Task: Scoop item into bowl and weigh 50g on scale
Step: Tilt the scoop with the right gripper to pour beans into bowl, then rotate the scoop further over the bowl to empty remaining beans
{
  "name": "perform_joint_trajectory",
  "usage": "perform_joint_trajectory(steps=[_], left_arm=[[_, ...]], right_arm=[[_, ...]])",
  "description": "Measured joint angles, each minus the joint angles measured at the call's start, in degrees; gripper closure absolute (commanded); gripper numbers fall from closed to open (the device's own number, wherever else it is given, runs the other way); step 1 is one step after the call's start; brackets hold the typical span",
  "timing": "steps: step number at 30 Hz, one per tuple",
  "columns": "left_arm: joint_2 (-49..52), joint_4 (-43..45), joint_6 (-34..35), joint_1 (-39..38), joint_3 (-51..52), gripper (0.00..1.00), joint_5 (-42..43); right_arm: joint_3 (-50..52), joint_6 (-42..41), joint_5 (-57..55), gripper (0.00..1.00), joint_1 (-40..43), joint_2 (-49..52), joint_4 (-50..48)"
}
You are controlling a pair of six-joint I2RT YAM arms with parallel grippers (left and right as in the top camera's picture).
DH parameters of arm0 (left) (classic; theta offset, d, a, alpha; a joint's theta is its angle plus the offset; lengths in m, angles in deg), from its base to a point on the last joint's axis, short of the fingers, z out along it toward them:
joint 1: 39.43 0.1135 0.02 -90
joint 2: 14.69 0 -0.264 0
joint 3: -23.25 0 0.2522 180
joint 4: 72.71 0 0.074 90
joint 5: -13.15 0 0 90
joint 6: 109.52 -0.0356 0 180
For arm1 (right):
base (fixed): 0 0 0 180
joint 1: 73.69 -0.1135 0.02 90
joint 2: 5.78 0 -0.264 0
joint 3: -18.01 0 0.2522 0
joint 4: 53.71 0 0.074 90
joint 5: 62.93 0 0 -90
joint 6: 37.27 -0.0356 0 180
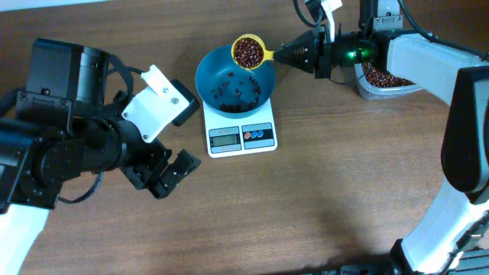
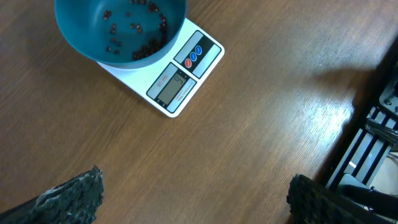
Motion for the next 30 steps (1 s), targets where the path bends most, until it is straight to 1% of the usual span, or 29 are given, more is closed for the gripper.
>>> perform_joint_trajectory(steps=[12,19,27,30], left_arm=[[0.0,0.0,0.0,0.0,0.0,0.02,0.0],[0.0,0.0,0.0,0.0,0.0,0.02,0.0],[0.0,0.0,0.0,0.0,0.0,0.02,0.0],[0.0,0.0,0.0,0.0,0.0,0.02,0.0]], right_arm=[[0.0,1.1,0.7,0.96,0.0,0.0,0.3],[0.0,1.3,-2.1,0.96,-0.2,0.0,2.3],[0.0,1.3,-7.2,0.96,-5.0,0.1,2.2],[0.0,1.3,-8.4,0.96,-5.1,0.1,2.4]])
